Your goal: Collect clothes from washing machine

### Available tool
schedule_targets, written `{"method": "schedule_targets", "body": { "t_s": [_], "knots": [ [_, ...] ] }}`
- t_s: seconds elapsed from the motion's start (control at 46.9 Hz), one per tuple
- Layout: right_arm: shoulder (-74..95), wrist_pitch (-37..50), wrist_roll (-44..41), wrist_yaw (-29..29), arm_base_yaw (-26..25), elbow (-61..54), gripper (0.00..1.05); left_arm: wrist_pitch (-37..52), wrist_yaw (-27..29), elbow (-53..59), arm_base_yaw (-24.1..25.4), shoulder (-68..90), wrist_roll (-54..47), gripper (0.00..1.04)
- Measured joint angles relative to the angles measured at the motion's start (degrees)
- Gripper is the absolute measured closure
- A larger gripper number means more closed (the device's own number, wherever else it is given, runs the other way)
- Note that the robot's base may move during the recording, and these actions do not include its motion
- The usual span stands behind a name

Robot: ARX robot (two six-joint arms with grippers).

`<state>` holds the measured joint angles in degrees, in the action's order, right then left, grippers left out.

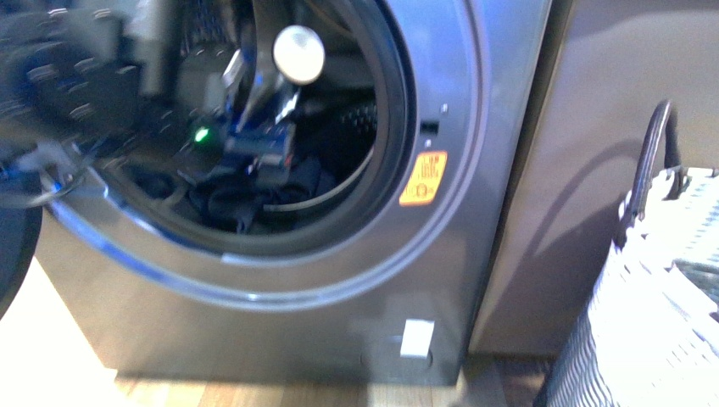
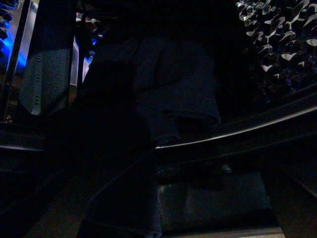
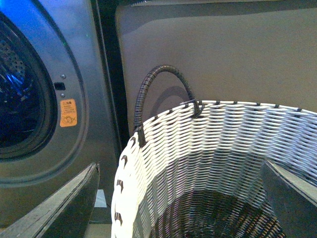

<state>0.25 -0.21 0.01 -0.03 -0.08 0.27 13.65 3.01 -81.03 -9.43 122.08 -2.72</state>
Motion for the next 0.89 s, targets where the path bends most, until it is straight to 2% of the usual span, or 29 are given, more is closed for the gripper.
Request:
{"method": "schedule_targets", "body": {
  "t_s": [0.469, 0.639, 0.895],
  "knots": [
    [0.0, 0.0, 0.0, 0.0, 0.0, 0.0, 0.08, -8.0, 3.5, -17.3, 2.2, 12.8, -9.1, 0.06],
    [0.0, 0.0, 0.0, 0.0, 0.0, 0.0, 0.08, -13.4, 1.4, -23.7, 3.7, 18.2, -9.4, 0.06],
    [0.0, 0.0, 0.0, 0.0, 0.0, 0.0, 0.08, -17.9, 0.5, -27.5, 4.3, 20.3, -8.2, 0.06]
  ]
}}
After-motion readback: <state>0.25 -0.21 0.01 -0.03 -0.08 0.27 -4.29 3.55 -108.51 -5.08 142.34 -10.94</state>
